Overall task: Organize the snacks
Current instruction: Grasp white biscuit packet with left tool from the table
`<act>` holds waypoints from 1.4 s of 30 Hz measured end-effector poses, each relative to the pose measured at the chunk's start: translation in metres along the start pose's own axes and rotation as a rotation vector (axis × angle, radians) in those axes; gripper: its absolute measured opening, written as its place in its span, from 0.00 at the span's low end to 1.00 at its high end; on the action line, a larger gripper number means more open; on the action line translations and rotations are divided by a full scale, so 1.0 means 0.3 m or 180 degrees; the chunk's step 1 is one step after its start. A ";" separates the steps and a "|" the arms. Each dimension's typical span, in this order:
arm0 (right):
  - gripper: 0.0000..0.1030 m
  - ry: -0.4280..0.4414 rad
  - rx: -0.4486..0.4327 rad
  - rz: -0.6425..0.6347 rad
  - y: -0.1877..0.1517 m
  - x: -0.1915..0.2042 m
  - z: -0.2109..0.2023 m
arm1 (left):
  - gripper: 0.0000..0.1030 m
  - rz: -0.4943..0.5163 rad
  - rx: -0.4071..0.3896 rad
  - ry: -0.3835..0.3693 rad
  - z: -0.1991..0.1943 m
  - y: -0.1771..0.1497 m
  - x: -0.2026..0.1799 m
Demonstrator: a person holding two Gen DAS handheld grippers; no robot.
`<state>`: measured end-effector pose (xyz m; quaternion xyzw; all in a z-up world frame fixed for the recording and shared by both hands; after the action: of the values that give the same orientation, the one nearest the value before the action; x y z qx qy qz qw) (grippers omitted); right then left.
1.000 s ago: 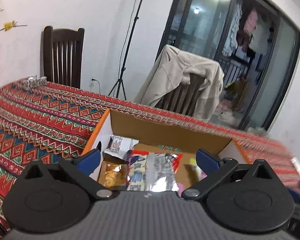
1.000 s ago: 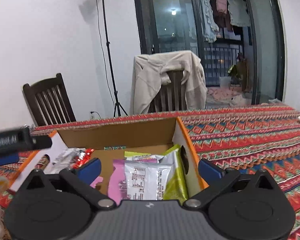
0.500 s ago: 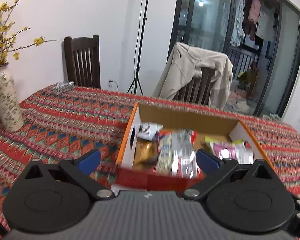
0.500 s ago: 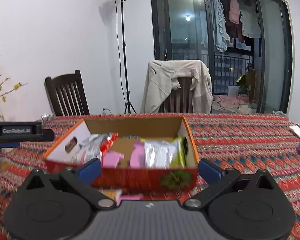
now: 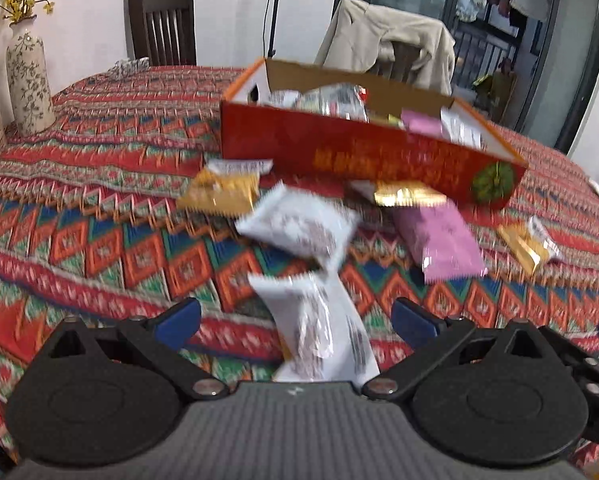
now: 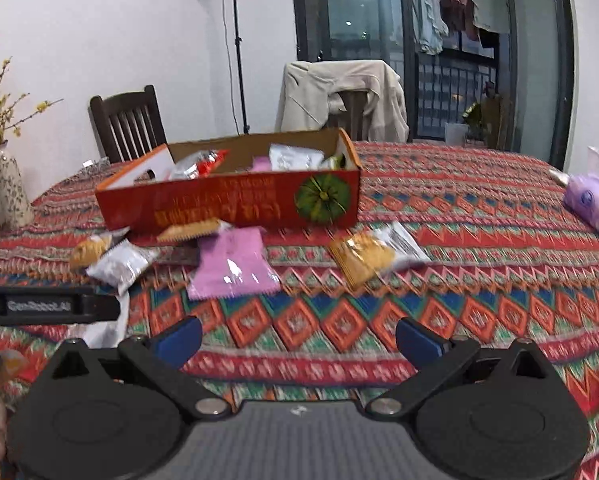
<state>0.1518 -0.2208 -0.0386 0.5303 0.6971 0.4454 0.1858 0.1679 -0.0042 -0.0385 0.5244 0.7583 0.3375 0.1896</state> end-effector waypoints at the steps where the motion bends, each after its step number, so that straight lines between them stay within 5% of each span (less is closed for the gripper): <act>1: 1.00 -0.0007 -0.0009 0.0018 -0.009 -0.004 -0.008 | 1.00 0.0008 -0.0010 0.0030 -0.001 -0.013 -0.011; 8: 1.00 0.0024 -0.0257 0.0173 -0.036 -0.044 -0.035 | 1.00 0.0129 -0.0077 0.0386 0.032 -0.032 -0.073; 13: 1.00 -0.0092 -0.0314 0.0278 -0.048 -0.093 -0.017 | 1.00 0.0100 -0.0124 0.0400 0.039 -0.032 -0.080; 22: 1.00 -0.0062 -0.0319 0.0432 -0.060 -0.113 0.017 | 0.74 0.0090 -0.0280 0.0325 0.017 -0.041 -0.076; 26: 1.00 -0.0035 -0.0298 0.0455 -0.063 -0.115 0.021 | 0.51 0.0115 -0.0354 0.0248 0.000 -0.049 -0.079; 42: 1.00 0.0069 -0.0327 0.0480 -0.065 -0.116 0.017 | 0.44 -0.0055 -0.0618 -0.0015 -0.095 -0.050 -0.019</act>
<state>0.1571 -0.2508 -0.0648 0.5663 0.6334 0.4989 0.1712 0.1419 -0.0215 -0.0296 0.4979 0.7260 0.4066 0.2443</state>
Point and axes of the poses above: each gripper's, at about its wrist camera, not at the fingertips, and z roughly the way its jaws point, x to its left, y to its top, the point moved 3 cm from there along z, roughly the way its jaws point, and after that the axes turned 13 degrees about y, right-handed, at the moved point
